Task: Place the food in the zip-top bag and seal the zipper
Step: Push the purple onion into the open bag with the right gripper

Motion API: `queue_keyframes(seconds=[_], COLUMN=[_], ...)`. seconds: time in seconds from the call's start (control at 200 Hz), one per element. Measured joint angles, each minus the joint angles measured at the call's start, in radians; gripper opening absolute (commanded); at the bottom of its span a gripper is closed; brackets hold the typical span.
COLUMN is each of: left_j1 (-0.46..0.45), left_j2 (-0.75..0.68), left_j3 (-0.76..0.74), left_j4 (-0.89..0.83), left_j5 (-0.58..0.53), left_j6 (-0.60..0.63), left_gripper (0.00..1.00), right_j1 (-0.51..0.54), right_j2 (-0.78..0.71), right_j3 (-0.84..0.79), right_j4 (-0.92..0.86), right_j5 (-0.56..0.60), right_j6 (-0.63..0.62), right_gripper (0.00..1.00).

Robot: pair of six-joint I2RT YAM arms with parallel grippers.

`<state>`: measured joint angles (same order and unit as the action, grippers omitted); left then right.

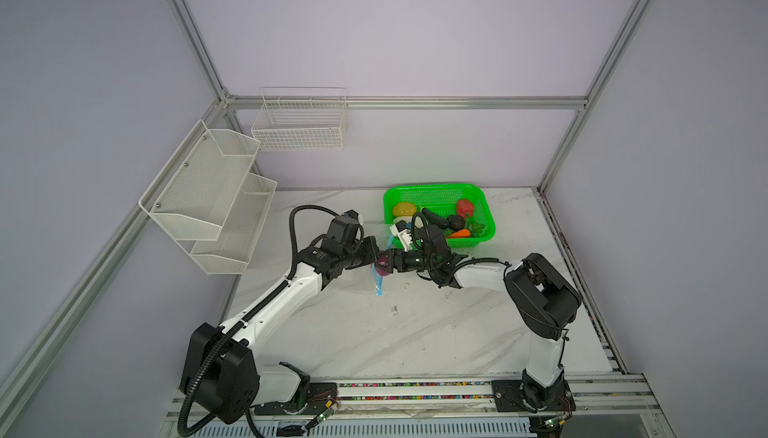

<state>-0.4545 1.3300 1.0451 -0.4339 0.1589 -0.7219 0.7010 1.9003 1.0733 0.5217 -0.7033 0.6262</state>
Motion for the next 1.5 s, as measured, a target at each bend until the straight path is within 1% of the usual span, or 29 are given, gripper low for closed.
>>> queue_keyframes(seconds=[0.1, 0.15, 0.195, 0.365, 0.515, 0.825, 0.975, 1.23, 1.5], left_j1=[0.001, 0.001, 0.001, 0.001, 0.001, 0.0, 0.0, 0.0, 0.0], left_j2=[-0.006, -0.01, -0.012, -0.014, -0.018, -0.051, -0.051, -0.051, -0.051], left_j3=[0.0, 0.0, 0.0, 0.0, 0.0, -0.024, -0.029, -0.043, -0.072], left_j4=[0.0, 0.0, 0.0, 0.0, 0.0, 0.0, 0.0, 0.008, 0.008], left_j5=[-0.002, -0.002, -0.002, 0.003, 0.013, 0.027, 0.033, 0.039, 0.032], left_j6=[0.0, -0.001, -0.001, -0.004, -0.02, -0.047, -0.051, -0.053, -0.053], left_gripper=[0.0, 0.0, 0.0, 0.0, 0.0, 0.0, 0.0, 0.0, 0.0], right_j1=[-0.005, -0.01, -0.013, -0.019, -0.019, -0.017, -0.017, -0.026, -0.079], right_j2=[0.0, 0.0, 0.0, 0.001, 0.024, 0.064, 0.064, 0.064, 0.06], right_j3=[-0.003, -0.01, -0.016, -0.018, 0.004, 0.06, 0.064, 0.064, 0.066], right_j4=[0.008, 0.023, 0.035, 0.047, 0.047, -0.021, -0.034, -0.04, -0.04], right_j5=[-0.011, -0.016, -0.015, 0.008, 0.026, 0.045, 0.019, -0.065, -0.1], right_j6=[0.027, 0.048, 0.071, 0.174, 0.224, 0.257, 0.259, 0.292, 0.313], right_gripper=[0.15, 0.1, 0.09, 0.08, 0.08, 0.1, 0.11, 0.11, 0.1])
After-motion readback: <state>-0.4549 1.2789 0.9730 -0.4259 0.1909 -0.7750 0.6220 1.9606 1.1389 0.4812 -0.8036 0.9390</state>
